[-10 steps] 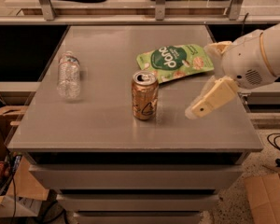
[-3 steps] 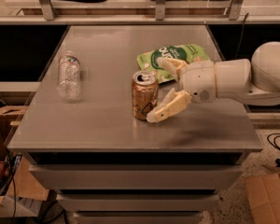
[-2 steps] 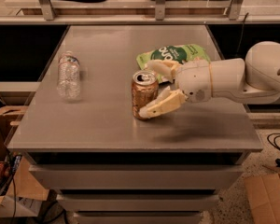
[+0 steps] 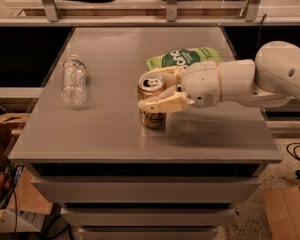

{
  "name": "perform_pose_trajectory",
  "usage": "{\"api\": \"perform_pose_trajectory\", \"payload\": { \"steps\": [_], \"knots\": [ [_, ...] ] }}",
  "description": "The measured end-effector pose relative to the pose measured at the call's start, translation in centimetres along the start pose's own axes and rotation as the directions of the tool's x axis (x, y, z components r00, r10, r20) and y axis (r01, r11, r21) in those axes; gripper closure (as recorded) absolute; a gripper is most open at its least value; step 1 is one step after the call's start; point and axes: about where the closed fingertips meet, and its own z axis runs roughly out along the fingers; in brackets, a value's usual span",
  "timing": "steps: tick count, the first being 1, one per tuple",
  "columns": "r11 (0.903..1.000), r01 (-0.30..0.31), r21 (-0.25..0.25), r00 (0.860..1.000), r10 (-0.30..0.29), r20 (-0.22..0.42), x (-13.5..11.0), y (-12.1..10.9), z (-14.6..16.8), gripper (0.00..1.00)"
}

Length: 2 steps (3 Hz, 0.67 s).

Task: Pick orange can

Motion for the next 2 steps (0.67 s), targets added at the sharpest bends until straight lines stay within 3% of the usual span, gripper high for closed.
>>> {"api": "perform_pose_trajectory", "payload": {
  "steps": [1, 2],
  "knots": [
    [0.9998, 0.011, -0.018, 1.0, -0.011, 0.012, -0.5, 0.2, 0.3, 0.87],
    [0.9992, 0.038, -0.015, 0.999, -0.038, 0.017, -1.6, -0.1, -0.6, 1.0]
  ]
}}
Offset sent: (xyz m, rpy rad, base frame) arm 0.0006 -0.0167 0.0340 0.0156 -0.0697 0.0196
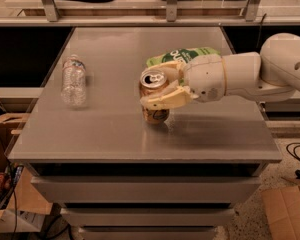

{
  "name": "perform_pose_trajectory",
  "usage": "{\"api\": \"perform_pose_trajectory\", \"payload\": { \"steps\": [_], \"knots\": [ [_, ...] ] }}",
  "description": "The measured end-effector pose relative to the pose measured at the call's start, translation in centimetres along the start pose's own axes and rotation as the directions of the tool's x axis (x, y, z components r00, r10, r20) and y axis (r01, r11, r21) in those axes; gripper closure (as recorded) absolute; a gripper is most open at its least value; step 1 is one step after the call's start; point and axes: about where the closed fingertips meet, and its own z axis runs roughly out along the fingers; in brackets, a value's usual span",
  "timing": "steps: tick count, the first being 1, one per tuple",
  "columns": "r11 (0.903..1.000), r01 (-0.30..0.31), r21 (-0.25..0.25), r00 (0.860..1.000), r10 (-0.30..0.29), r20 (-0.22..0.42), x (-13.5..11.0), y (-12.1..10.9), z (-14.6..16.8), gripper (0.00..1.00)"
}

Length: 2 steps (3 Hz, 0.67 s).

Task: Pick orange can

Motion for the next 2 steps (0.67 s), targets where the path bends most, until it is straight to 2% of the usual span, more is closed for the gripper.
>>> {"api": "perform_pose_trajectory", "payload": {
  "steps": [1, 2],
  "knots": [
    [0.9994, 0.032, 0.009, 0.999, -0.032, -0.006, -1.5, -0.5, -1.6, 1.0],
    [0.997, 0.077, -0.004, 0.997, -0.077, -0.003, -4.3, -1.5, -3.8, 1.0]
  ]
}}
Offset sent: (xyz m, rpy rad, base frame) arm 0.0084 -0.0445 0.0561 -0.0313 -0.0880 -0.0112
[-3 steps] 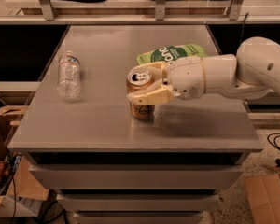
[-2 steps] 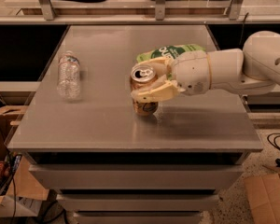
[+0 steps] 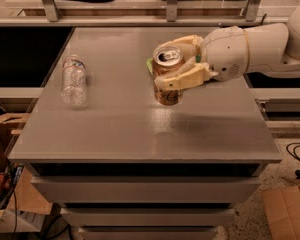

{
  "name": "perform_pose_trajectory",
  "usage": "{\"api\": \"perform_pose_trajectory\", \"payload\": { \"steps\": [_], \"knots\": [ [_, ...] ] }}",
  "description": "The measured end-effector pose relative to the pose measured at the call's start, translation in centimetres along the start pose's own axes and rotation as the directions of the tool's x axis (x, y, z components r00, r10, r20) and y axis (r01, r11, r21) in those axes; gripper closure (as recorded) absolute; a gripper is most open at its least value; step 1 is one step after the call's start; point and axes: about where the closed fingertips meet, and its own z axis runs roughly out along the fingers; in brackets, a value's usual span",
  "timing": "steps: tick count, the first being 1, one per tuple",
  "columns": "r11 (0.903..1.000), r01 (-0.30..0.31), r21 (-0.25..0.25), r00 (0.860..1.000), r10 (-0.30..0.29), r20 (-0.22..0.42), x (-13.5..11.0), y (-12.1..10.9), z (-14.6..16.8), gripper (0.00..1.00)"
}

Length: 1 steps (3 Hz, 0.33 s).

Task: Pick orange can

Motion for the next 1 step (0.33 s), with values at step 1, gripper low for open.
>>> {"api": "perform_pose_trajectory", "payload": {
  "steps": [1],
  "knots": [
    [1.0, 0.001, -0.007, 1.0, -0.001, 0.005, -0.01, 0.06, 0.26, 1.0]
  ]
}}
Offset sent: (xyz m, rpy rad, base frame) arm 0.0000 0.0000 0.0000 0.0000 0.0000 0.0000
